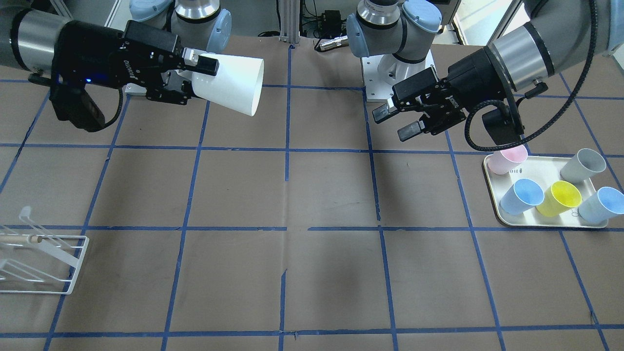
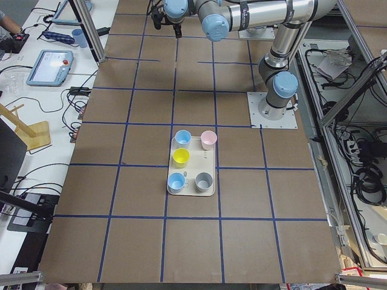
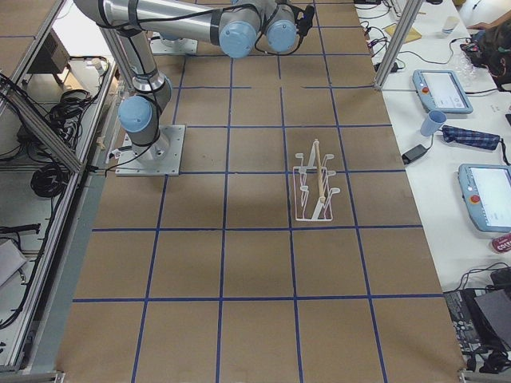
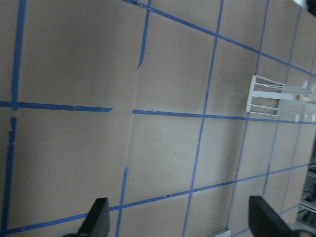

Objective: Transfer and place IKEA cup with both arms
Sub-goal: 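Carry the white cup toward the left gripper while the left arm reaches toward it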

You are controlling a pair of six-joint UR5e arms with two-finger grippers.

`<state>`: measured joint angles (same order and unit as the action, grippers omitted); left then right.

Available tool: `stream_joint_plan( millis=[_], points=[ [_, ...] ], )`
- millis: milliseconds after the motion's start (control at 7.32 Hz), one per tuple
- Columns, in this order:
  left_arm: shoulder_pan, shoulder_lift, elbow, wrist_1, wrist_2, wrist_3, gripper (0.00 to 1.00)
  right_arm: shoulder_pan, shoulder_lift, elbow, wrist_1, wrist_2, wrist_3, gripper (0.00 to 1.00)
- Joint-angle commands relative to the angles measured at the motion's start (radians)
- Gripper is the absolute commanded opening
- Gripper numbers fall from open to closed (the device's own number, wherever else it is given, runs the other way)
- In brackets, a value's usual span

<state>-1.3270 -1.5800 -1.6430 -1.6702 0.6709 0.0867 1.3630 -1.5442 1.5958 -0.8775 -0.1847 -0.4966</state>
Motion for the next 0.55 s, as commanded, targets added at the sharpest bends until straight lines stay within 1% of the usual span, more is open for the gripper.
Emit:
stream_joint_plan(
  millis=[0,137,410],
  points=[
    [0.011,0.015,-0.037,0.001,-0.246,0.004,1.0,0.074,0.027,0.004,0.079,0.131,0.001,0.22],
    [0.009,0.029,-0.037,0.0,-0.336,0.004,1.0,0.082,0.027,0.016,0.083,0.137,0.001,0.22],
    [-0.021,0.035,-0.035,0.0,-0.437,-0.001,1.0,0.111,0.026,0.023,0.086,0.143,0.01,0.22]
  ],
)
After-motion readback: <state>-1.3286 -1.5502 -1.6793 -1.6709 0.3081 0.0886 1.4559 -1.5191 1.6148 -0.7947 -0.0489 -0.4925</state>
